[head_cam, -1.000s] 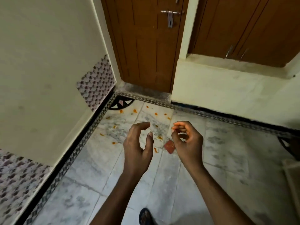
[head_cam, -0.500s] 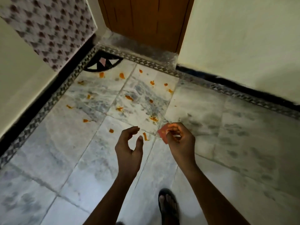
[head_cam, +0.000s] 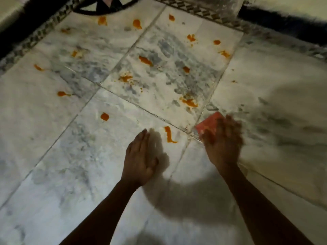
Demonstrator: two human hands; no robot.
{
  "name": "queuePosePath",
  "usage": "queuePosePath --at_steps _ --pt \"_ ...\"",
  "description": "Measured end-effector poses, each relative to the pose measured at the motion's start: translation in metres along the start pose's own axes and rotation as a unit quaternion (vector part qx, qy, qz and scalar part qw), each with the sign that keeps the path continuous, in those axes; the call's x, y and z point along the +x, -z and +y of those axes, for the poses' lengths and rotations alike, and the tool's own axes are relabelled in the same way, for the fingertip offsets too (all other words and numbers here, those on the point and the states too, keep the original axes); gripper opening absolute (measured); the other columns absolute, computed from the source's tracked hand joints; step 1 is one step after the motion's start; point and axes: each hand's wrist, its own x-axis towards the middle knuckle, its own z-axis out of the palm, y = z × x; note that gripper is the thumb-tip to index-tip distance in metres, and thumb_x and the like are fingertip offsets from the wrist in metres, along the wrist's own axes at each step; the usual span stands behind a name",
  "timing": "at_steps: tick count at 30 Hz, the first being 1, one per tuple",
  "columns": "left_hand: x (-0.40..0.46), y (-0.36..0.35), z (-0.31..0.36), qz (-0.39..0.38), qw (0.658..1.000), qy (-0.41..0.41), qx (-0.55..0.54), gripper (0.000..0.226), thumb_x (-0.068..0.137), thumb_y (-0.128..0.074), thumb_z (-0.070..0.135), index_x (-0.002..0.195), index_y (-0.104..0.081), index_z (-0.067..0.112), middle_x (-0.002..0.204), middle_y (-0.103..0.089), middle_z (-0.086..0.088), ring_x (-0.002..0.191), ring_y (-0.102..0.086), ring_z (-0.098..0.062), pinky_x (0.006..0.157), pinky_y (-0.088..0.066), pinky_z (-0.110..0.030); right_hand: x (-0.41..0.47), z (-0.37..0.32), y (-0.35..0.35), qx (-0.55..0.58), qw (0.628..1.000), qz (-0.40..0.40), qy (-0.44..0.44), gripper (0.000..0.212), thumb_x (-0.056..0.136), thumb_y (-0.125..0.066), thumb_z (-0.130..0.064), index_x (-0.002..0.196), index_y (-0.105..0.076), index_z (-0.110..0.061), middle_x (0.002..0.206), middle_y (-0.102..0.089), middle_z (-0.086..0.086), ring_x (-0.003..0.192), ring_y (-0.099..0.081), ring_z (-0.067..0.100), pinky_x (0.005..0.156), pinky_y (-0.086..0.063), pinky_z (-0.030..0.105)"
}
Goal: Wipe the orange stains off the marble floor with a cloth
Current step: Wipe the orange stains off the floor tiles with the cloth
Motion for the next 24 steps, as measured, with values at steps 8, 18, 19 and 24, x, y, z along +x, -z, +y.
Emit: queuePosePath --at_steps 8,18,19,24 --pt "-0.003 -0.025 -0.030 0.007 0.994 0.003 0.105 0.083 0.102 -0.043 0.061 0.169 -0.025 0.015 0.179 -0.016 -0.001 0.166 -0.013 -0.019 0.131 -0.024 -0.052 0.013 -0.018 -0.068 -0.051 0.997 -0.005 -0.059 0.085 0.099 -0.035 -0.072 0.169 -0.018 -0.028 0.177 -0.014 0.011 0.161 -0.008 0.050 0.122 -0.011 0.076" --pt "-0.001 -0.025 -0.035 0.017 0.997 0.017 0.078 0.082 0.098 -0.056 0.055 0.166 -0.033 0.014 0.178 -0.022 -0.002 0.165 -0.020 -0.020 0.128 -0.028 -0.054 -0.044 -0.019 -0.045 -0.144 0.987 -0.046 0.060 0.079 0.094 -0.035 -0.081 0.164 -0.026 -0.045 0.178 -0.013 0.001 0.164 -0.008 0.040 0.122 -0.010 0.076" --pt "-0.001 -0.026 -0.036 0.023 0.996 0.020 0.080 0.082 0.098 -0.054 0.056 0.166 -0.034 0.014 0.178 -0.023 -0.002 0.165 -0.021 -0.020 0.129 -0.027 -0.053 -0.031 -0.027 -0.052 -0.135 0.990 -0.044 0.024 0.080 0.094 -0.032 -0.083 0.165 -0.023 -0.046 0.179 -0.008 0.001 0.163 -0.004 0.043 0.121 -0.010 0.076" --pt "-0.004 -0.029 -0.038 0.039 0.993 0.064 0.095 0.084 0.097 -0.049 0.061 0.164 -0.038 0.011 0.177 -0.026 -0.005 0.164 -0.022 -0.022 0.129 -0.026 -0.054 -0.019 -0.110 -0.079 -0.095 0.976 -0.111 0.162 0.072 0.099 -0.030 -0.075 0.165 -0.017 -0.049 0.179 0.002 -0.002 0.163 0.010 0.043 0.125 -0.005 0.073"
